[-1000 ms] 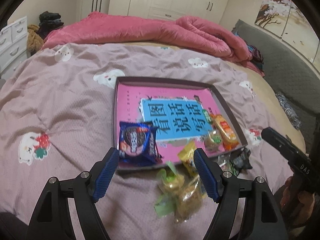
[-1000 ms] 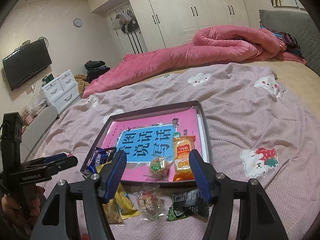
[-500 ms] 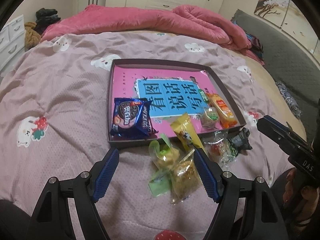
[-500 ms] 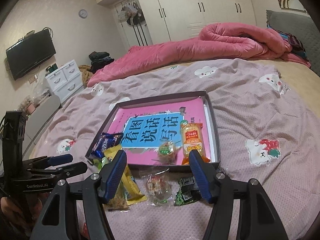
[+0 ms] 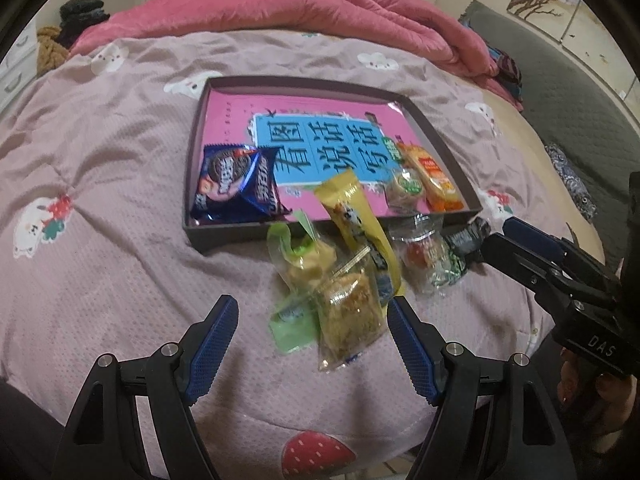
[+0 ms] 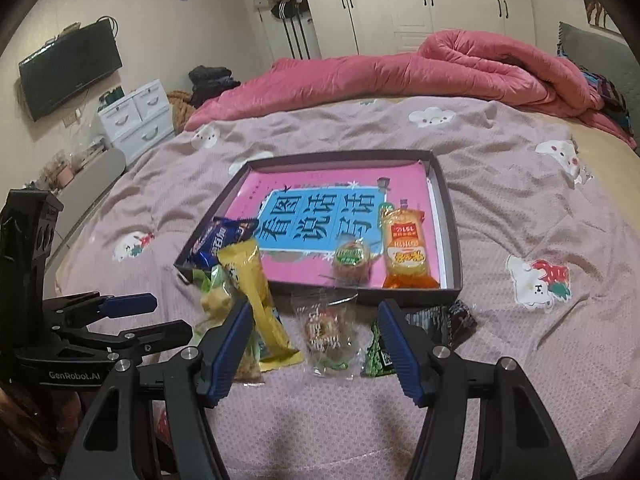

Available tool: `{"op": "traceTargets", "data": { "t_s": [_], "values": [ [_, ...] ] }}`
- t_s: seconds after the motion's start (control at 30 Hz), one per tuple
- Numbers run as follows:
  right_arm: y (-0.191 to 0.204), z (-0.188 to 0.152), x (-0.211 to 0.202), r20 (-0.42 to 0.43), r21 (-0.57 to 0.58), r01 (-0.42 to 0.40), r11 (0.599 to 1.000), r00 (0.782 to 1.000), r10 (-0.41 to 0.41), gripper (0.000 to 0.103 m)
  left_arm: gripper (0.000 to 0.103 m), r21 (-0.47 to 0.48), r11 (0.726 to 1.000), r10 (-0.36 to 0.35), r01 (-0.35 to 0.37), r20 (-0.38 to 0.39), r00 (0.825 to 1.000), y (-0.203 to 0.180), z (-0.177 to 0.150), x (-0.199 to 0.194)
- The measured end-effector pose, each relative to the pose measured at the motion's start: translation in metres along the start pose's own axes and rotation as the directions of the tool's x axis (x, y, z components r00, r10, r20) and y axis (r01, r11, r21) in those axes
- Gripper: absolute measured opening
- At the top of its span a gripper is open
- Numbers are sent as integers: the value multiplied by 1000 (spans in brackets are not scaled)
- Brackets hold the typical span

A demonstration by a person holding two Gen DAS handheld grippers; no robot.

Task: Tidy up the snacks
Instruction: 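Grasp the clear meat-floss bread bag with the left tool while the right tool grasps the round pastry bag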

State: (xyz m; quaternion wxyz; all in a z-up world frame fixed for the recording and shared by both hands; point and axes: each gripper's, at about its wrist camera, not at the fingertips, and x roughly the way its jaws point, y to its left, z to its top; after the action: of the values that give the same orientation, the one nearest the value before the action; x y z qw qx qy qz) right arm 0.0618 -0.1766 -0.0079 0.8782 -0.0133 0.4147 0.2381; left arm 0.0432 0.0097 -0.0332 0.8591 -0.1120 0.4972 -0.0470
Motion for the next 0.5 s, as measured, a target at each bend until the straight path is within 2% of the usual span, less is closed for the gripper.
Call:
{"op": "traceTargets", "data": {
  "t_s": [0.2, 0.5],
  "values": [
    [-5, -3, 10, -47, 19, -4, 1000, 999, 5, 64, 78, 4, 1000, -3, 3, -52, 999, -7, -7, 14],
    [-14, -3, 30, -105, 52, -54, 997, 993, 59, 64, 78, -21, 1000, 15, -17, -97, 995, -12, -11, 36]
  ]
}}
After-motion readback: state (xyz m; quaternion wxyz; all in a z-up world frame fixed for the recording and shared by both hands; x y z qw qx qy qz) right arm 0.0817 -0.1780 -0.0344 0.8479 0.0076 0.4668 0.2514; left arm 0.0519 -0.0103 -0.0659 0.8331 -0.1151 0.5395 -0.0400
